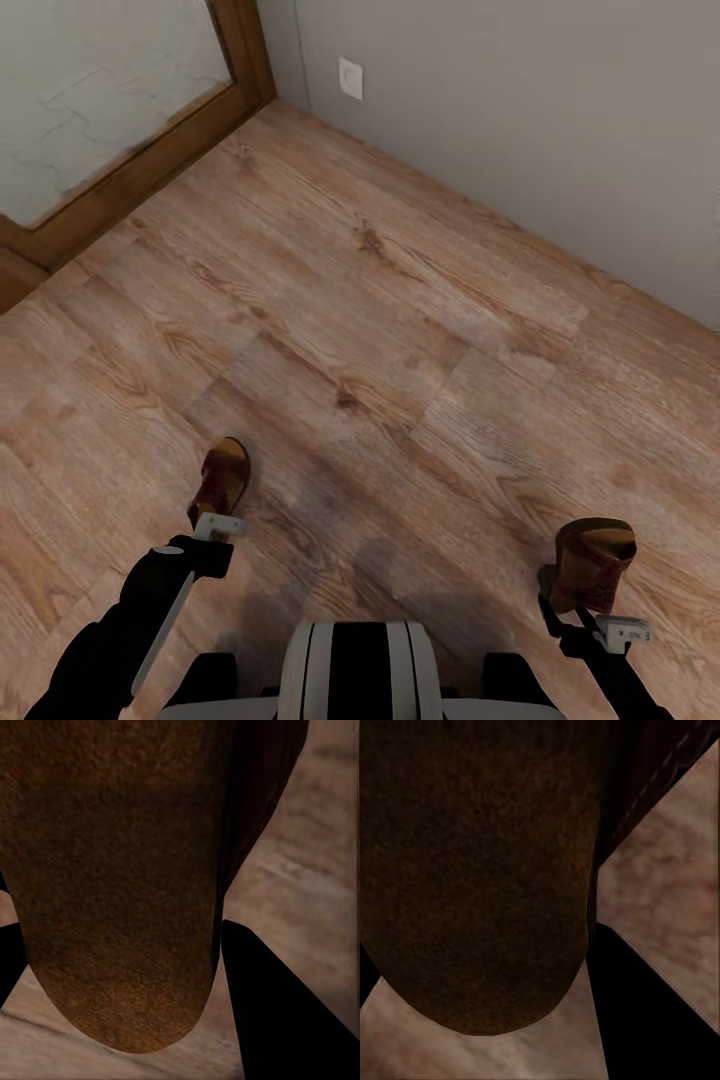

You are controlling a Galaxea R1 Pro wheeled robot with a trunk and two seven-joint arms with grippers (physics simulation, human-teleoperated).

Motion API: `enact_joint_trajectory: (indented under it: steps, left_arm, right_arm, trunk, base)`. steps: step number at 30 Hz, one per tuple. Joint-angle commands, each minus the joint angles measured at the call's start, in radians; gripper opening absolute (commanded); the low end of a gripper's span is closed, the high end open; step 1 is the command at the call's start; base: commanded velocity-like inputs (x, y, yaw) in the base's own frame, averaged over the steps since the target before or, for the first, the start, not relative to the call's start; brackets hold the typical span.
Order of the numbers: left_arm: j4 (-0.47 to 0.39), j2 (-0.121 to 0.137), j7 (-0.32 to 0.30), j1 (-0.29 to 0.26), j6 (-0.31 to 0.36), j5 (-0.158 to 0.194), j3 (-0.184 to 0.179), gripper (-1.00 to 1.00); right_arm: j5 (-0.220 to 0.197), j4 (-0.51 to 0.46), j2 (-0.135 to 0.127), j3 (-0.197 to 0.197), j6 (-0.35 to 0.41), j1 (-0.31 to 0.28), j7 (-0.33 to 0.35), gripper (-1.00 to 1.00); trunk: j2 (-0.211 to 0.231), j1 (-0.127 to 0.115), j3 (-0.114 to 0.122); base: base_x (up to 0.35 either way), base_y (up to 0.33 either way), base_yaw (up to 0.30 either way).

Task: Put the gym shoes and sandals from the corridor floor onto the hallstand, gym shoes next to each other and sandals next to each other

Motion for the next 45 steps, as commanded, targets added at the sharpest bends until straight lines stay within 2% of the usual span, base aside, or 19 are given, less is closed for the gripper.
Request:
enact_joint_trajectory:
  steps: [1, 19, 45]
  left_arm:
    - [0.0, 0.0, -0.003, 0.0, 0.0, -0.002, 0.0, -1.0]
    - [0.0, 0.0, -0.003, 0.0, 0.0, -0.002, -0.003, -1.0]
    - [0.0, 0.0, -0.003, 0.0, 0.0, -0.002, -0.006, -1.0]
  right_arm:
    - [-0.001, 0.0, 0.0, 0.0, 0.001, 0.0, 0.0, -1.0]
    - [-0.001, 0.0, 0.0, 0.0, 0.0, -0.001, 0.0, -1.0]
    - [-0.001, 0.0, -0.001, 0.0, 0.0, 0.0, 0.0, -1.0]
  trunk:
    - [0.0, 0.0, 0.006]
    - [0.004, -0.009, 0.102]
    - [0.011, -0.02, 0.204]
  base:
    - [0.0, 0.0, 0.0]
    - [0.0, 0.0, 0.0]
    - [0.0, 0.0, 0.0]
